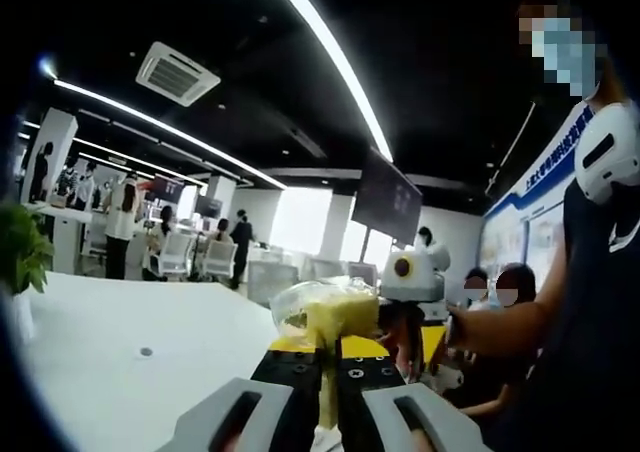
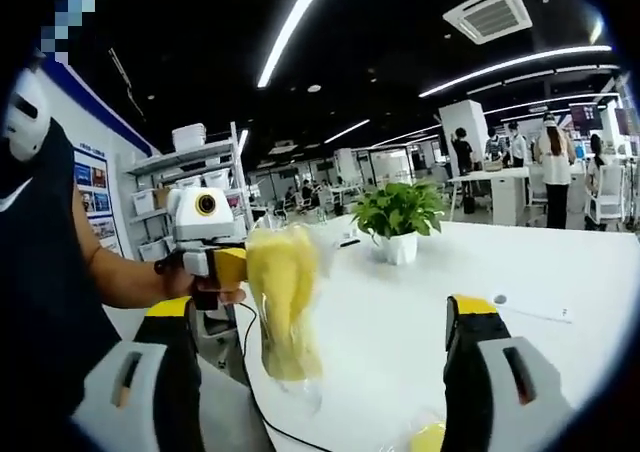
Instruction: Compare the silicone blocks by pressing each to a similar depth, holding the contact briefly, and releasing to observe deformation and rebound differences across the visible hardness samples.
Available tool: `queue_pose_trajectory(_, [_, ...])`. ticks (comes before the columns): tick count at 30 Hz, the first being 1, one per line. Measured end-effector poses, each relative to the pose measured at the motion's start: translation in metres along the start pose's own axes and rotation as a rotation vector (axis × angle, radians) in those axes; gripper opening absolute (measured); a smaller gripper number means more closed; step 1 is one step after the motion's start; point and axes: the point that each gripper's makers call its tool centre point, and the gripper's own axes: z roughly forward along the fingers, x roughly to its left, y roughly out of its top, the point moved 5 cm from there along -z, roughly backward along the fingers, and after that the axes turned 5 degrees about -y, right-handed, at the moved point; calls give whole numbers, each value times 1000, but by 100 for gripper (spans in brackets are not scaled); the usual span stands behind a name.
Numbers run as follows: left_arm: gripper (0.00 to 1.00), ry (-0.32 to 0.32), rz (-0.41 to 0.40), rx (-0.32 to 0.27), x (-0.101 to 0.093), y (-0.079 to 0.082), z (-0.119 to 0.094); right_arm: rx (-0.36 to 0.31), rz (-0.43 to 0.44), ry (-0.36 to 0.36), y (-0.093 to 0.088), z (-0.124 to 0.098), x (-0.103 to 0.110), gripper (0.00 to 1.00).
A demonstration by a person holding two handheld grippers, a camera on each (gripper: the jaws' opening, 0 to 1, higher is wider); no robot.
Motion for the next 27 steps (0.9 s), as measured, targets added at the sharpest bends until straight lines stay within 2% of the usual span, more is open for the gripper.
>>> queue_pose_trajectory(4, [2,7,-13,-9,2,2,-1,-5,-26,-27,1,-4,-3,97])
queue_pose_trajectory(9, [2,20,-55,-4,7,-3,-2,-11,-74,-100,-1,-16,-13,97])
queue_pose_trajectory(14, [2,56,-92,-6,15,-6,-7,15,-72,-200,-23,-43,-34,97])
queue_pose_trajectory(18, [2,72,-112,-13,20,-4,-11,13,-57,-258,-41,-67,-43,97])
queue_pose_trajectory(21, [2,83,-121,-3,24,-4,-12,-8,-69,-308,-48,-85,-49,97])
queue_pose_trajectory(27, [2,100,-147,9,33,-6,-13,25,-80,-414,-64,-121,-63,97])
